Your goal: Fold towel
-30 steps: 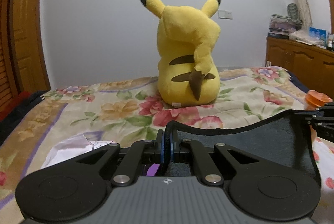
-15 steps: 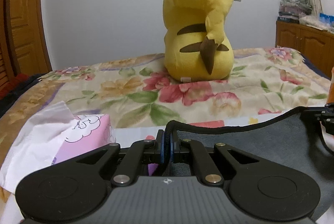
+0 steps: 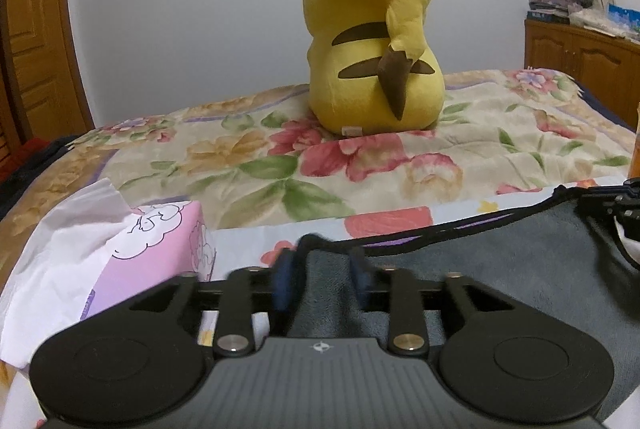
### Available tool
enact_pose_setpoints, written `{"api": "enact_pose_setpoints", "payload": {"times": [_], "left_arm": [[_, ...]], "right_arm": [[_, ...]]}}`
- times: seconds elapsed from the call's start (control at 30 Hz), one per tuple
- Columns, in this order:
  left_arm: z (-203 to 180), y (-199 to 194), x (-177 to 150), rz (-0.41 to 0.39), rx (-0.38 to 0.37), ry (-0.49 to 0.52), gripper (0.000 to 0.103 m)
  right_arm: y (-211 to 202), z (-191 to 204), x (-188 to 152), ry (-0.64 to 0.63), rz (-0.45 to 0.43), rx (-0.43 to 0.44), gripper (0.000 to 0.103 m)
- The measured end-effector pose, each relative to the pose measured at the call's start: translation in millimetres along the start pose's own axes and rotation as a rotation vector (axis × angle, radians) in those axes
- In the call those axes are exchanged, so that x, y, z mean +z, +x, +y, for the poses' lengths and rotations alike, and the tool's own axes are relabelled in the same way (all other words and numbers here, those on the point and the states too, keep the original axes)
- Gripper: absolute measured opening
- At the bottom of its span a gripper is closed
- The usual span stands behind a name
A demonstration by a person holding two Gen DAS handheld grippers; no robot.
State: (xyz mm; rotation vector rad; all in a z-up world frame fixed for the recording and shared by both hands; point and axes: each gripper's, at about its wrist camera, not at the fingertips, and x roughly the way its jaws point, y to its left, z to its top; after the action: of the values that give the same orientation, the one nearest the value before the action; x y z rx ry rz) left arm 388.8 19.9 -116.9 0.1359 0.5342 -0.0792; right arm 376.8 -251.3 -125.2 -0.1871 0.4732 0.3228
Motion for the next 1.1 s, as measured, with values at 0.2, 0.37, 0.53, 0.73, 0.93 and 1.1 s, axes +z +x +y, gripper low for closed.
{"api": "enact_pose_setpoints", "payload": {"times": [0.2,0.37,0.53,0.73,0.93,1.1], "left_arm": [[-2,-16,-3,0.009,-0.023,-0.012,0.051],[-6,-38,-6,0.022,-0.037,-0.020,0.058],[-10,-66,-5,0.024,-0.043,-0.021,0.066],[-13,-103,3,0.012,-0.049,-0.024,0.076],[-18,-134,12,0.002,-0.056,-0.016,0.080],[-20,-162,14,-0.018,-0.054,-0.015,0.088]], "right_arm": [[-14,2,-1,0.003,0.000,0.000,0.052],[-39,6,-3,0.052,0.008,0.022,0.052],[-69,10,-5,0.097,0.013,0.038,0.052],[-107,11,0,0.127,0.008,0.032,0.053],[-137,15,3,0.138,-0.008,0.025,0.056],[-157,21,5,0.137,-0.024,0.027,0.058]]}}
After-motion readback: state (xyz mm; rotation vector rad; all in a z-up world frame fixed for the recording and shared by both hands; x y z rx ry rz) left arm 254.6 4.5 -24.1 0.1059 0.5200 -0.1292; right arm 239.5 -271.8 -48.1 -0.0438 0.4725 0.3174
